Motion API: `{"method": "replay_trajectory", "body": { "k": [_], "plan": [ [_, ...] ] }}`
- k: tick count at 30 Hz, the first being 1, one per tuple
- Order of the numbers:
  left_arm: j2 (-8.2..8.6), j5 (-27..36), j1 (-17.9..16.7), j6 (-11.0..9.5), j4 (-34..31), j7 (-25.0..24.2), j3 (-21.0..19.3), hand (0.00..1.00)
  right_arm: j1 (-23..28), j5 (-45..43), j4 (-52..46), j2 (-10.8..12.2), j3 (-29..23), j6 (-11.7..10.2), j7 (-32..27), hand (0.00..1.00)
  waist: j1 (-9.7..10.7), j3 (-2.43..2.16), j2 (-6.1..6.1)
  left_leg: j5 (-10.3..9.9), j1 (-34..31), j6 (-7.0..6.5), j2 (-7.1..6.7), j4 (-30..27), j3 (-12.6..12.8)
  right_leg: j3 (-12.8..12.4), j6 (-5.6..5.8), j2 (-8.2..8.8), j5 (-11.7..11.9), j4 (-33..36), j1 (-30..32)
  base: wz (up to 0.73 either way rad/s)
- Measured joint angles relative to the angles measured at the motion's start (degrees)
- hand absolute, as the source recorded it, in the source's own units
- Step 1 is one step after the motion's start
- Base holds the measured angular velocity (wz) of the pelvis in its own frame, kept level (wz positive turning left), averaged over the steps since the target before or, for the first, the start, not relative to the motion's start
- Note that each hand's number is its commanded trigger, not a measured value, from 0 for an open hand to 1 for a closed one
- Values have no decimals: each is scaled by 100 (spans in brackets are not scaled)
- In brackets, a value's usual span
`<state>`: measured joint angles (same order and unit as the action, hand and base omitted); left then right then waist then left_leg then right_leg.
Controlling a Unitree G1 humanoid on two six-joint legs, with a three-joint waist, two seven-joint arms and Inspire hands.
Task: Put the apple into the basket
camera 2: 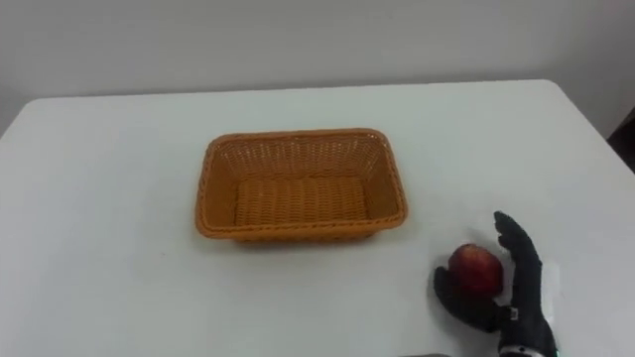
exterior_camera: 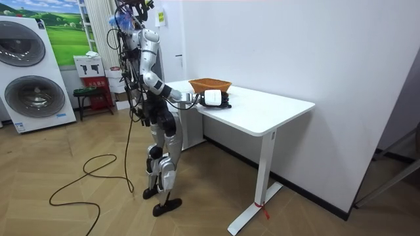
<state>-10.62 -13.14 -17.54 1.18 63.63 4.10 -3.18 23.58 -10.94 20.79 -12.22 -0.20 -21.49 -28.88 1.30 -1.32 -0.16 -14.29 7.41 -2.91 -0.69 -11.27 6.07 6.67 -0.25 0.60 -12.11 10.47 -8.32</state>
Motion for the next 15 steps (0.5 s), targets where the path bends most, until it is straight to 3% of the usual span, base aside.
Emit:
{"method": "replay_trajectory", "body": {
  "k": [15],
  "plan": [
    [15, 4, 55, -28, 55, 73, 14, 0, -120, -102, 293, -110, -219, 42, -617, 100, -14, 26, -38, 0, 19, 2, 0, 9, -11, 53, -2, -8, 1, -97, -71, 1]
  ]
}}
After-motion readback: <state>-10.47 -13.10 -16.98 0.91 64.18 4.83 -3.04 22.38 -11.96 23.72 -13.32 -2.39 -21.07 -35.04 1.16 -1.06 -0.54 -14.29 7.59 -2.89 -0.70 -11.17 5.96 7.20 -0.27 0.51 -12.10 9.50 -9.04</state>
